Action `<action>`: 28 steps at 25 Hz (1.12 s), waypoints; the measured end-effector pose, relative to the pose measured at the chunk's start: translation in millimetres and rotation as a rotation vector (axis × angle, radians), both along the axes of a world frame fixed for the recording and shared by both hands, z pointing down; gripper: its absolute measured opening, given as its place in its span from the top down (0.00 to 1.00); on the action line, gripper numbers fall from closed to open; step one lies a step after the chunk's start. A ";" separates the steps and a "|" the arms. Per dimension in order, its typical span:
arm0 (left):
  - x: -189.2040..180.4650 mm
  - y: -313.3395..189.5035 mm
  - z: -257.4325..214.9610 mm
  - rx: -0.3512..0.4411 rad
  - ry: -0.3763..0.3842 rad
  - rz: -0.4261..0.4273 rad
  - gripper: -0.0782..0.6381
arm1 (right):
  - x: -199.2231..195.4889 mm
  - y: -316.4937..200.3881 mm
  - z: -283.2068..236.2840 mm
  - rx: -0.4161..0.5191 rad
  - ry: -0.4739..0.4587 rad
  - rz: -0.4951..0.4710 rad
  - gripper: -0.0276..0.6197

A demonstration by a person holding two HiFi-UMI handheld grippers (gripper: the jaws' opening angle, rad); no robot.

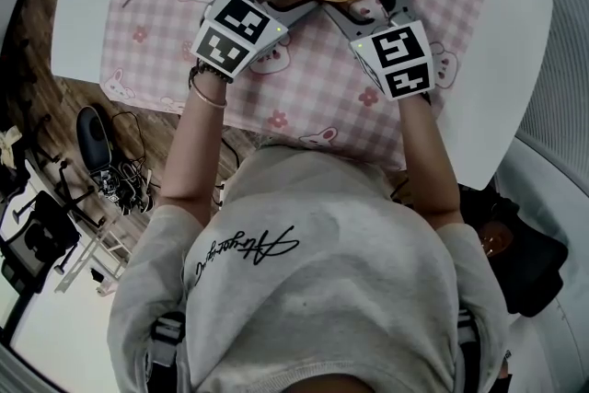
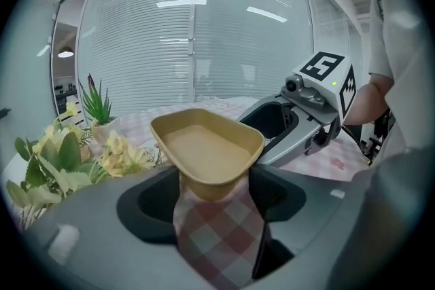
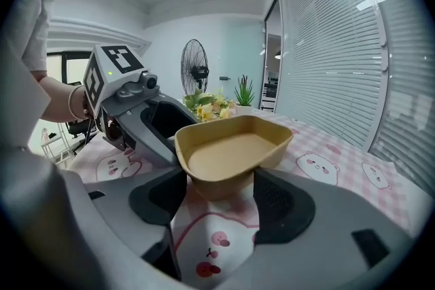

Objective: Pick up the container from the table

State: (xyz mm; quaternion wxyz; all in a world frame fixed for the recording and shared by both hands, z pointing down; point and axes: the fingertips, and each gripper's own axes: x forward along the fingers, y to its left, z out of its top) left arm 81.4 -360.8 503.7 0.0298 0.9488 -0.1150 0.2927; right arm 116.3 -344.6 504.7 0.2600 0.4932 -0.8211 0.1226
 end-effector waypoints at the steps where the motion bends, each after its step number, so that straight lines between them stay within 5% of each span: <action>1: 0.5 -0.2 0.7 0.005 -0.006 -0.003 0.47 | 0.2 0.2 0.3 0.000 0.003 0.001 0.50; 28: 1.1 -1.6 4.1 0.048 -0.026 -0.029 0.47 | 1.8 -0.7 4.7 -0.010 0.023 0.014 0.52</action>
